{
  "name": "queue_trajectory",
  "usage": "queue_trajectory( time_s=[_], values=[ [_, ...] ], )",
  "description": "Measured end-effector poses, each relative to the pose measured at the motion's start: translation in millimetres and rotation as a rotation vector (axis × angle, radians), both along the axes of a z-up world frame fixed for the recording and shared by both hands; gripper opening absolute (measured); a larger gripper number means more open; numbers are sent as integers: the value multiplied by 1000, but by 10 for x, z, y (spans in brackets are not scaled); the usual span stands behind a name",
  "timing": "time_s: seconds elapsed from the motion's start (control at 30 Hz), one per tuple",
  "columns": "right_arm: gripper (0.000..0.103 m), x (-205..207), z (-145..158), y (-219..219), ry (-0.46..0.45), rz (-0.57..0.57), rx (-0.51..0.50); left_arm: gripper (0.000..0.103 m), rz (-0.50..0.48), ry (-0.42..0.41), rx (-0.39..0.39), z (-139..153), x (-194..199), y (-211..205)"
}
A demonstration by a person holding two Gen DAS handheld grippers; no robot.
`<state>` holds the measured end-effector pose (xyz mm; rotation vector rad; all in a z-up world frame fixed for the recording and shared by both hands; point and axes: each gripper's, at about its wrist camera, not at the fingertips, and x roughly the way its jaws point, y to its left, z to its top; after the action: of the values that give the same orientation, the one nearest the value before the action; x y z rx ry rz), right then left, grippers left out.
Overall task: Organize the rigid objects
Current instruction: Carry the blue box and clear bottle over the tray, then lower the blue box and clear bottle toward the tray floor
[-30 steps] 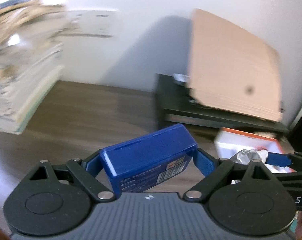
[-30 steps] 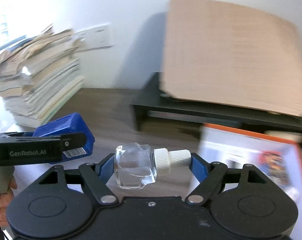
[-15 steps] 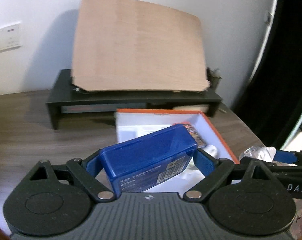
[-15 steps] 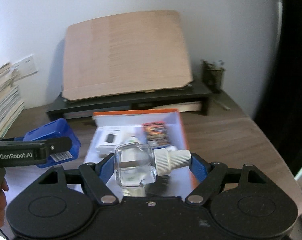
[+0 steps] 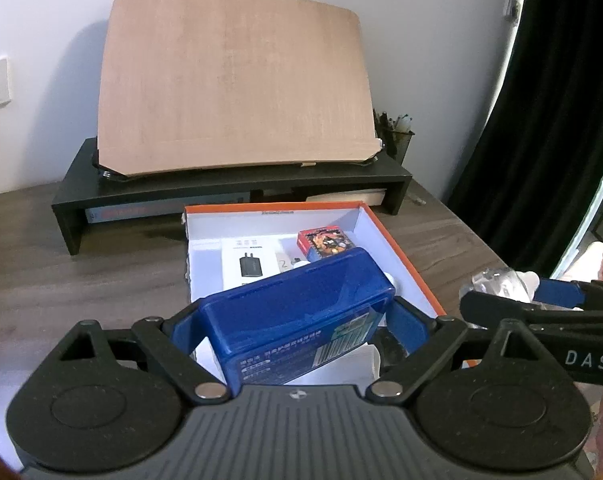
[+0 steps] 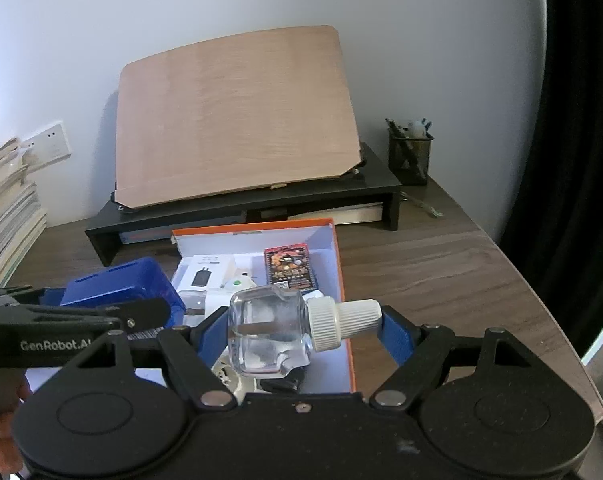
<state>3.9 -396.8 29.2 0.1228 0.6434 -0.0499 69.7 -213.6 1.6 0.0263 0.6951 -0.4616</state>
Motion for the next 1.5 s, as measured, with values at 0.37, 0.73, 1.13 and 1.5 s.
queue_trajectory(
  time_s=[0.37,0.73,1.13,1.5],
  values=[
    [93,139,6,66,-6,49,5,95,61,0,6,33,22,76],
    [93,206,-24,80,5,59,3,95,88,-1,1,34,81,104],
    [93,287,-73,109,15,68,-1,95,88,1,4,19,138,117],
    [93,339,-101,140,23,71,-3,95,91,5,3,8,175,140]
  ],
)
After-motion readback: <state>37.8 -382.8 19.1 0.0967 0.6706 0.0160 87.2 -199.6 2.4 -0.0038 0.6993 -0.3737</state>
